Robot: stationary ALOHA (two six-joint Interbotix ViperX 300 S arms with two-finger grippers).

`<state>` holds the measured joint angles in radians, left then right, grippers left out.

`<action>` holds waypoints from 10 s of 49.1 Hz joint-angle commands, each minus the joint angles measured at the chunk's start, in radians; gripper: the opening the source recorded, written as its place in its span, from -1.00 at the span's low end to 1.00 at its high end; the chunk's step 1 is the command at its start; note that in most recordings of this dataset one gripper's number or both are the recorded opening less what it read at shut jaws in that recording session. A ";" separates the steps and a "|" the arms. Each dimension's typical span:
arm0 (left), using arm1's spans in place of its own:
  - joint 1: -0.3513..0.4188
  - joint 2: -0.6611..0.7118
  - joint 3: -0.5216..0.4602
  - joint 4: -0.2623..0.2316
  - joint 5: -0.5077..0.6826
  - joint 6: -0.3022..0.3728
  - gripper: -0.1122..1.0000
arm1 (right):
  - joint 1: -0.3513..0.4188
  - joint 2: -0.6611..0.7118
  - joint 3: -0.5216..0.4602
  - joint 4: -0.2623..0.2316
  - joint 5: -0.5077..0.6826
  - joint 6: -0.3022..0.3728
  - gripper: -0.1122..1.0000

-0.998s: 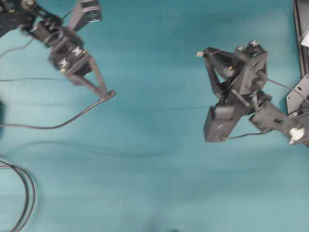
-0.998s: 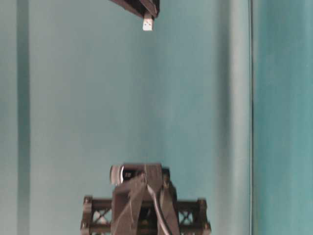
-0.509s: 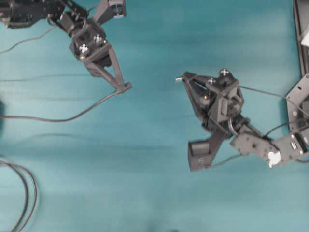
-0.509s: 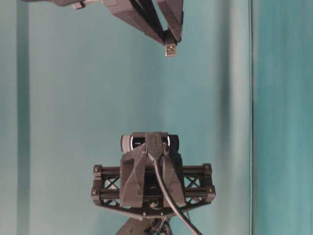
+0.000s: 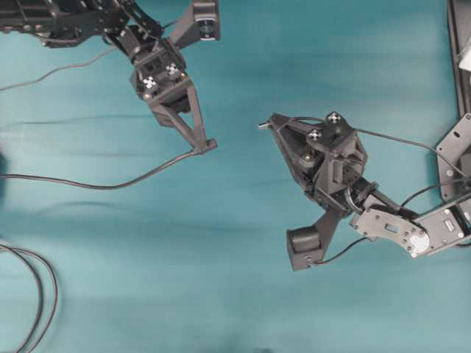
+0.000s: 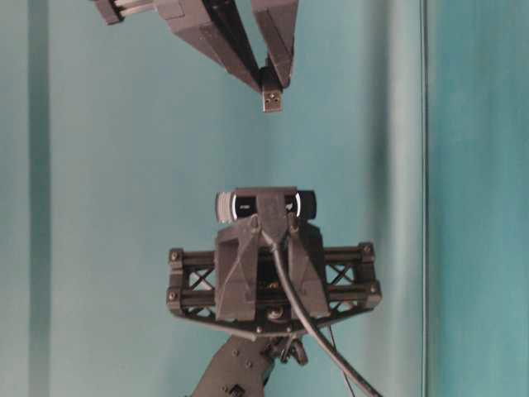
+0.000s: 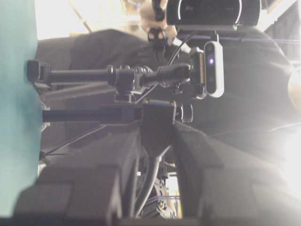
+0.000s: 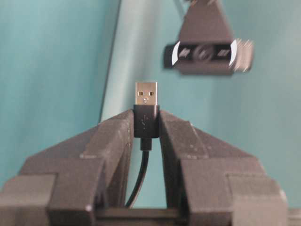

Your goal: Insert the USB using both arms.

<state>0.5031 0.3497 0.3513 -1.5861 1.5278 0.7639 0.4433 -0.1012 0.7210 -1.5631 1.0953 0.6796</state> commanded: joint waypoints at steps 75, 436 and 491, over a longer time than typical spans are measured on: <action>-0.034 0.043 -0.107 -0.028 -0.023 -0.002 -0.35 | 0.000 0.049 -0.046 -0.118 -0.063 0.005 -0.44; -0.410 -1.022 0.603 1.345 -1.660 -0.535 0.54 | -0.463 -0.681 0.290 0.249 -0.733 0.813 0.63; -0.581 -1.261 0.979 1.347 -1.921 -0.534 0.53 | -0.607 -0.741 0.508 0.250 -1.092 0.453 0.64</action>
<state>-0.0721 -0.9158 1.3330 -0.2439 -0.3820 0.2194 -0.1657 -0.8330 1.2318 -1.3116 0.0092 1.1367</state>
